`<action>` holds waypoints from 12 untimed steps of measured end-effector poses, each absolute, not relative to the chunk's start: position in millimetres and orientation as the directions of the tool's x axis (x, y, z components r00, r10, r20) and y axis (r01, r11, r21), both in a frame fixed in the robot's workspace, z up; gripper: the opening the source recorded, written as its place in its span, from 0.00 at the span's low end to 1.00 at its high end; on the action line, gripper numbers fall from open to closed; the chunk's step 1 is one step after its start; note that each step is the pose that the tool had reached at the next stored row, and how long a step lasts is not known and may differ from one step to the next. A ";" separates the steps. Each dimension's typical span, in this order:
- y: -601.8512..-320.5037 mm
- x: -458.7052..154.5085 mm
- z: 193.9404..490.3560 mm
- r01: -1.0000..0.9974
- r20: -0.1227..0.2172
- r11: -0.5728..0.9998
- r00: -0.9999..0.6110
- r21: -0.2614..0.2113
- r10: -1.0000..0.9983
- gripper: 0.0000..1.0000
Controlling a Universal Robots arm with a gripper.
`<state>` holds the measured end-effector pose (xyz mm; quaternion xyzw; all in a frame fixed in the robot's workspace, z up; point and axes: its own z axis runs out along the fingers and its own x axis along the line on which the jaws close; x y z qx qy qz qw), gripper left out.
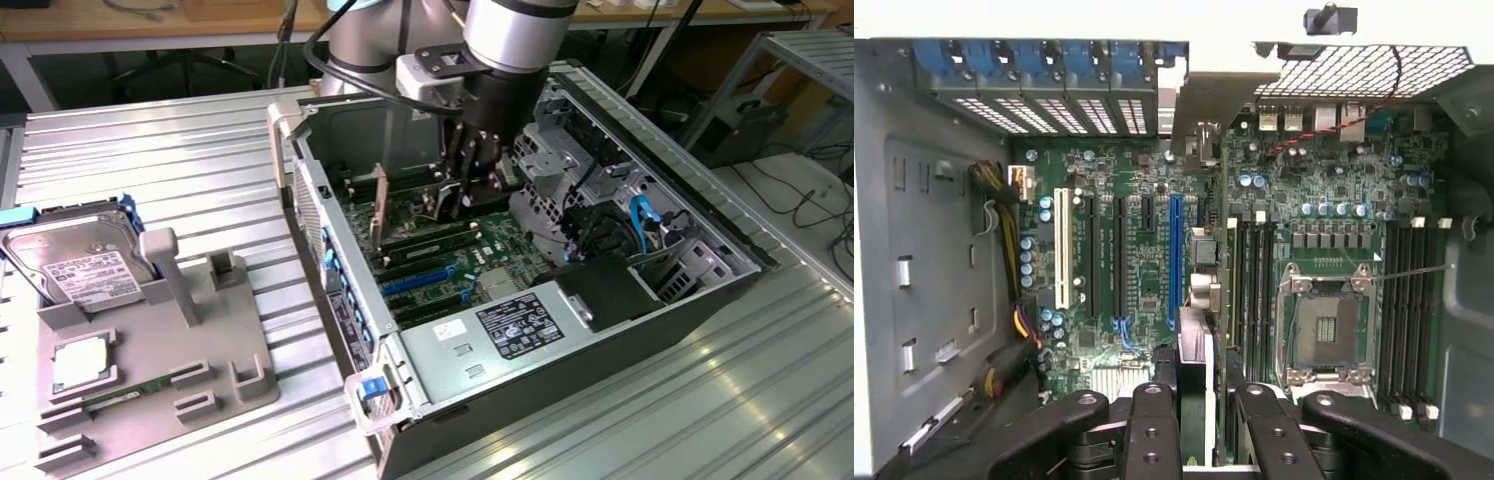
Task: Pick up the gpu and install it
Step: 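Insert the gpu into the slot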
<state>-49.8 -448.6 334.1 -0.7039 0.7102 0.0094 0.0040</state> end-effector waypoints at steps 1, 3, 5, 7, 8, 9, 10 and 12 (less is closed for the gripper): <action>-448.6 -50.3 331.4 -1.000 -0.019 0.019 -0.019 0.008 -1.000 0.27; -448.7 -50.7 327.4 -1.000 -0.019 0.019 -0.019 0.008 -1.000 0.27; -449.2 -52.2 322.7 -1.000 -0.019 0.019 -0.019 0.008 -1.000 0.27; -449.2 -56.1 318.2 -1.000 -0.019 0.019 -0.019 0.008 -1.000 0.27; -449.3 -56.3 316.5 -1.000 -0.019 0.019 -0.019 0.008 -1.000 0.27; -449.8 -56.3 314.8 -1.000 -0.019 0.019 -0.019 0.008 -1.000 0.27; -450.8 -56.4 313.1 -1.000 -0.019 0.019 -0.019 0.008 -1.000 0.27; -452.7 -56.4 309.3 -1.000 -0.019 0.019 -0.019 0.009 -1.000 0.27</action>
